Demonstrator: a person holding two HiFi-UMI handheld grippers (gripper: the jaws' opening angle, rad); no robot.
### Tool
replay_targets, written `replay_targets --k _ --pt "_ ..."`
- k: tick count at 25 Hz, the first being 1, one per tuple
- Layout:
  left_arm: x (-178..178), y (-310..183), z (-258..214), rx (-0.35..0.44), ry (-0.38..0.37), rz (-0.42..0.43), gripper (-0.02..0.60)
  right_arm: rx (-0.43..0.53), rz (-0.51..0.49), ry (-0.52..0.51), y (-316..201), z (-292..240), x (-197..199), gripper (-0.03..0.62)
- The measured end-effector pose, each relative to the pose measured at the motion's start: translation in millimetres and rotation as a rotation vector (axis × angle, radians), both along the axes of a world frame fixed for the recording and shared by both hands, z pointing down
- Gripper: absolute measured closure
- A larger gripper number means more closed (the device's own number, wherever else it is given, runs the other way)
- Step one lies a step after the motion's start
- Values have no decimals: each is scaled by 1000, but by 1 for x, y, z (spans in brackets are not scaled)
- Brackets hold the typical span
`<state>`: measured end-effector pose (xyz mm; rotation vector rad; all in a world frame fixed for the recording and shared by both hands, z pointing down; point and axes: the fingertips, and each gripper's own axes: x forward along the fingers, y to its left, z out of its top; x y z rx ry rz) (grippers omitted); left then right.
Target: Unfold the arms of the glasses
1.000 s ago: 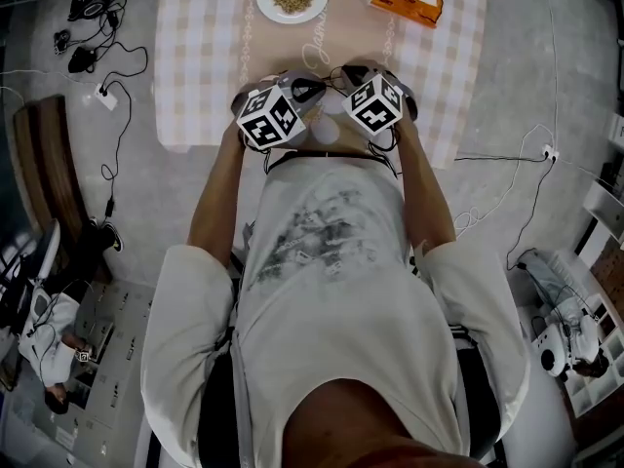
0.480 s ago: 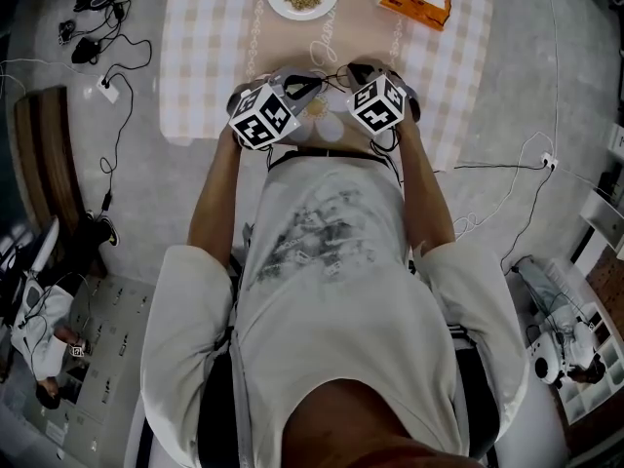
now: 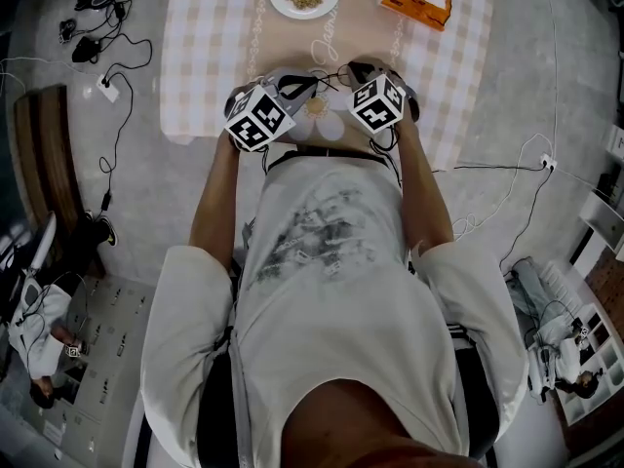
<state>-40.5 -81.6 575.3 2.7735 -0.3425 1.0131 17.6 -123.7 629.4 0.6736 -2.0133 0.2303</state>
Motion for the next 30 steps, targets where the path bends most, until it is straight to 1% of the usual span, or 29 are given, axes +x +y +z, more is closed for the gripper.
replay_targets --k 8,17,25,30 --pt "-15 -3 -3 -27 45 -75 571 11 7 -4 0 -1 0 579" --pt "-22 -6 -9 -20 64 -102 571 21 -4 9 -1 -1 -1 579" --pt "-26 -5 -8 -27 75 -136 572 25 2 0 0 0 1 579" --pt "-23 -4 -9 -30 83 -134 572 62 25 8 -1 -2 4 577"
